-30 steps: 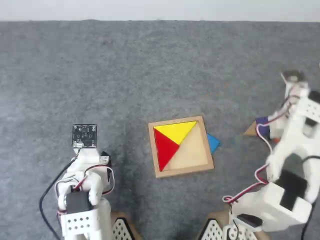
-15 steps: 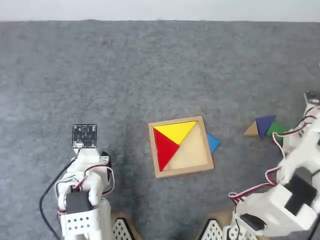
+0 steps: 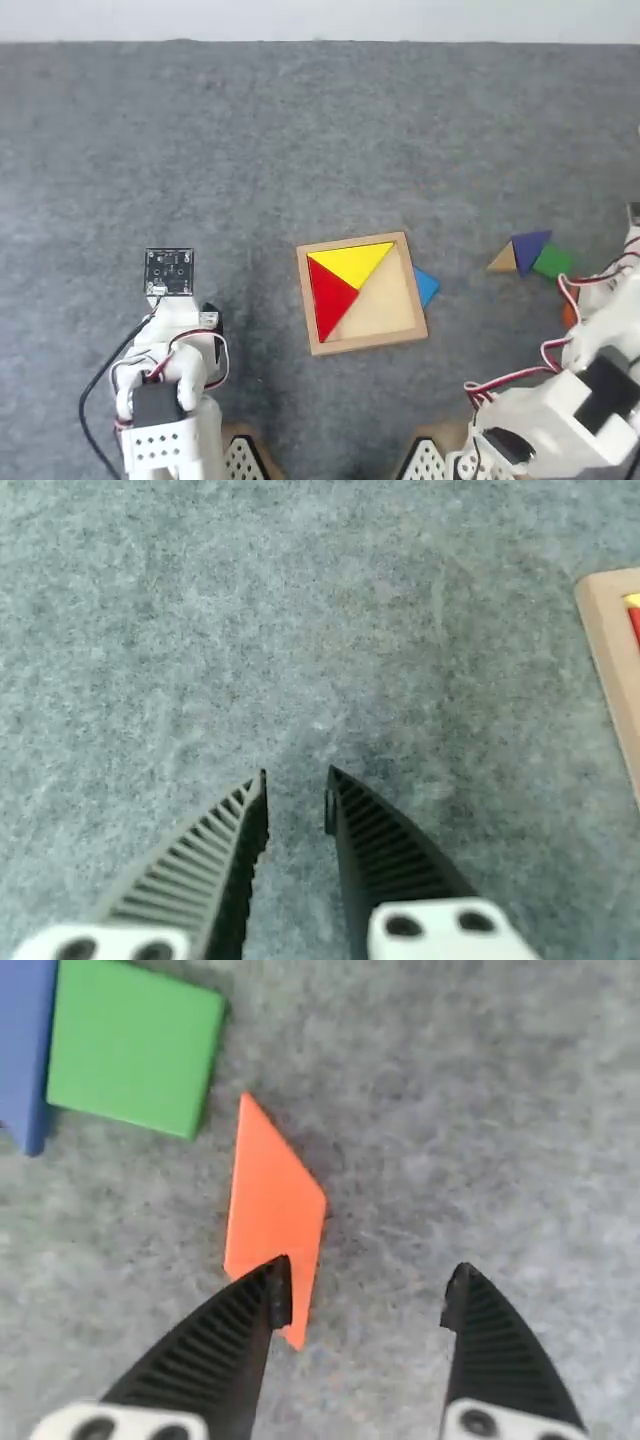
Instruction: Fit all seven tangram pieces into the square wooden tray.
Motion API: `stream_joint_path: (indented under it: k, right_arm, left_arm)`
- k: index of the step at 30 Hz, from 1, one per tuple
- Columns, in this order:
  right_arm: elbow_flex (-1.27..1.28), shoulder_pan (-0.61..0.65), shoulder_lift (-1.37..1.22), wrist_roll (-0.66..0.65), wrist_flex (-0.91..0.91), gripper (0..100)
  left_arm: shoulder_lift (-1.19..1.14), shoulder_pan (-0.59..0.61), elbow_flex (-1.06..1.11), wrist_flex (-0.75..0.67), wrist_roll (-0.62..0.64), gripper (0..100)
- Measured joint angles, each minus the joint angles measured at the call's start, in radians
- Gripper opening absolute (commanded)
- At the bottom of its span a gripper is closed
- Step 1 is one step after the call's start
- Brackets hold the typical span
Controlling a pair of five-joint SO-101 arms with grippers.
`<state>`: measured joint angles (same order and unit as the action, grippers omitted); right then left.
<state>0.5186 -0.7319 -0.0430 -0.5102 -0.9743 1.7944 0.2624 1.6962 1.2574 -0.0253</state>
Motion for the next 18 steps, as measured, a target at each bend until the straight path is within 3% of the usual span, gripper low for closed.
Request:
stream_joint_path:
  k: [5, 18]
  right_arm:
    - [0.048, 0.029, 0.008, 0.014, 0.084, 24.5]
    - [0.153, 0.187, 0.021, 0.023, 0.092, 24.5]
  left_arm:
    - [0.0, 0.0, 0.0, 0.0, 0.0, 9]
    - [0.0, 0.0, 0.0, 0.0, 0.0, 9]
